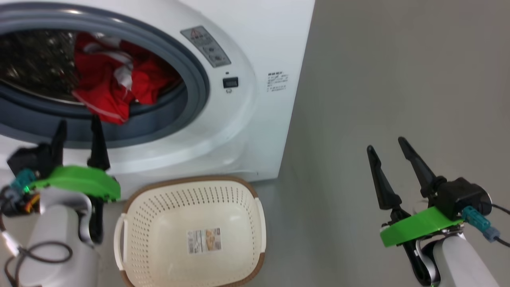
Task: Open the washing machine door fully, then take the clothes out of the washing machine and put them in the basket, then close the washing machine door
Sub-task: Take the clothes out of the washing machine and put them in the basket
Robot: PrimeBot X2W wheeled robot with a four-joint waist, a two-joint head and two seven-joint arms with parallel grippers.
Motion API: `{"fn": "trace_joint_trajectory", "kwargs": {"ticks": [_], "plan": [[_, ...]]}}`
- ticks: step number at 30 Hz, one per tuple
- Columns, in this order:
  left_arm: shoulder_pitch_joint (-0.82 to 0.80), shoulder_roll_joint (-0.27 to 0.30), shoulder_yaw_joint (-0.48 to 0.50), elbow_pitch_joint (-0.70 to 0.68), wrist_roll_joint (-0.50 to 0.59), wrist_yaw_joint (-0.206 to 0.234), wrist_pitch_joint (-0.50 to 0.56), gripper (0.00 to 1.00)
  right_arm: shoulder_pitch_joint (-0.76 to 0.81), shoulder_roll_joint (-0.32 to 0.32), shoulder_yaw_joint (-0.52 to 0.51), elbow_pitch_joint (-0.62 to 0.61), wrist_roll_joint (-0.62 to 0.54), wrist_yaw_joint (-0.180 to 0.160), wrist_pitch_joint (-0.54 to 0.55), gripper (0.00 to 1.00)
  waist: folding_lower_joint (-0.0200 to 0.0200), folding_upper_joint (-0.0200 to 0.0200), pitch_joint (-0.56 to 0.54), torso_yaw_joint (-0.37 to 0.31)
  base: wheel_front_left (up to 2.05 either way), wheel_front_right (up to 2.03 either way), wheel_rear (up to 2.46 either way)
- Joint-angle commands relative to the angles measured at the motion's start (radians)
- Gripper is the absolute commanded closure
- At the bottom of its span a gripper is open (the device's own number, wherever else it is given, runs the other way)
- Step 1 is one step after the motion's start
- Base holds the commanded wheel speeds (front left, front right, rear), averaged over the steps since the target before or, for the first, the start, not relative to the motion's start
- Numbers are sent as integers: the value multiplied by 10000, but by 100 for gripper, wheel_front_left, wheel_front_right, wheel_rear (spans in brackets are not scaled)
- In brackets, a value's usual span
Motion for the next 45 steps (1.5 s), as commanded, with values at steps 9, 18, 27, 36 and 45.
{"fn": "trace_joint_trajectory", "kwargs": {"ticks": [9,18,27,36,45], "plan": [[-1988,656,141,1048,184,121,-120,0,-804,-48,239,-387,-92,48,-65,0,0,0,1607,-182,0,0,0],[-3796,945,274,2647,-114,-20,-68,0,-1084,-43,303,-501,-108,48,-65,0,0,0,2413,-455,0,0,0],[-5313,1507,-135,4350,352,725,543,0,-1418,10,462,-565,-18,48,-65,0,0,0,3066,-767,0,0,0],[-5979,2067,-1139,5433,1325,1318,1436,0,-1484,81,557,-539,165,48,-65,0,0,0,3233,-923,0,0,0],[-6034,2442,-1944,5738,2000,1646,2070,64,-1487,150,709,-503,350,48,-65,0,0,0,3193,-1018,0,0,0]]}}
